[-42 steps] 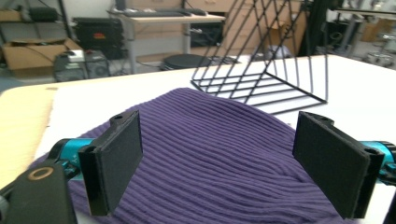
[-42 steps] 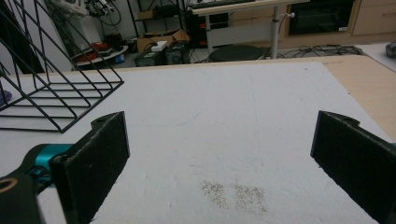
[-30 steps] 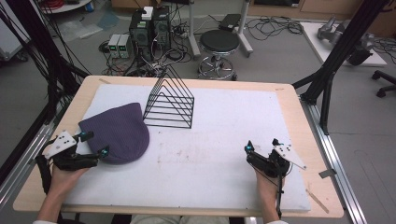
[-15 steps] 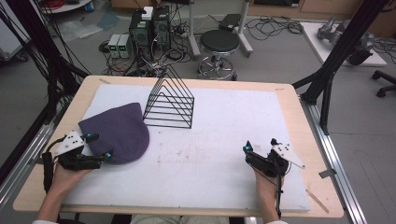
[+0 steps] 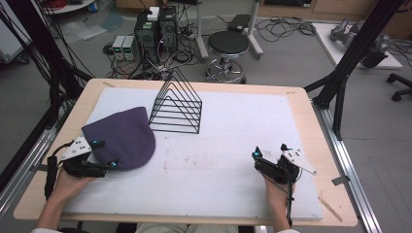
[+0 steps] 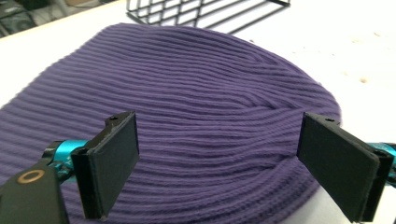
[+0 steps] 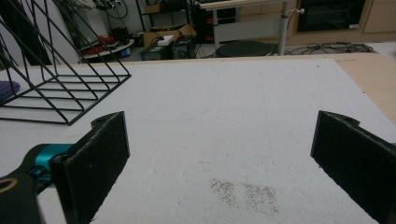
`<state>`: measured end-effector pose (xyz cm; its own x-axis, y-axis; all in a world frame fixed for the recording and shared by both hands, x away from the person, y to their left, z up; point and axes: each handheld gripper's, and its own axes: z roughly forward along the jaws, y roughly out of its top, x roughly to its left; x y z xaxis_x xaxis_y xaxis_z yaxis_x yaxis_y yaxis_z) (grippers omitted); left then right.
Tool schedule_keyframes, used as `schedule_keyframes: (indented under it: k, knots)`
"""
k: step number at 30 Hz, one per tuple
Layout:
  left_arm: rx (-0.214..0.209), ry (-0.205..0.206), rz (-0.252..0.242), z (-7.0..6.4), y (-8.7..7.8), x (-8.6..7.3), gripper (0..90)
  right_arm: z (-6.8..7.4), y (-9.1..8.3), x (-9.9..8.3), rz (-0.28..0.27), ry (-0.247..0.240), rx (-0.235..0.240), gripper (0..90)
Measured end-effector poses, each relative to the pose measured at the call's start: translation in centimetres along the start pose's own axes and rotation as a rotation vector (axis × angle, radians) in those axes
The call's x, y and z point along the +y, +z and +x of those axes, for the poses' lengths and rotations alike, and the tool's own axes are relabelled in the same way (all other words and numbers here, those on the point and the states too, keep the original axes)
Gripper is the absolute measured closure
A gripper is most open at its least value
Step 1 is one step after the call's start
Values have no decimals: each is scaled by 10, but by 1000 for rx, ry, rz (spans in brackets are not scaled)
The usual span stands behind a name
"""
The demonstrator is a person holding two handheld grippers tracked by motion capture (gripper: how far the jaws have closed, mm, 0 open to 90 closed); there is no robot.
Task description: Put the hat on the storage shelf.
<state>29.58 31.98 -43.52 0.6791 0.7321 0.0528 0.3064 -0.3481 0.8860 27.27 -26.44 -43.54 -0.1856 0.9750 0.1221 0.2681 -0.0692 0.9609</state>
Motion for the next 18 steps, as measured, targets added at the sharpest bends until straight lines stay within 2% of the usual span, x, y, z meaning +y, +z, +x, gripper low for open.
schedule_keyframes:
  k: [3,5,6,8,14,18]
  knots:
    - [-36,12,16,-3,3,1,133,0,0,0,1,-3,0,35]
    - [-82,21,42,-6,7,1,132,0,0,0,1,-3,1,35]
    - [-82,21,42,-6,7,1,133,0,0,0,2,-1,0,35]
    - [-120,34,72,-8,10,0,132,0,0,0,-2,-3,1,35]
    - [-152,46,133,-9,15,-1,132,0,1,0,7,3,-1,35]
    - [-175,58,153,-10,18,-1,132,0,0,0,7,1,-4,36]
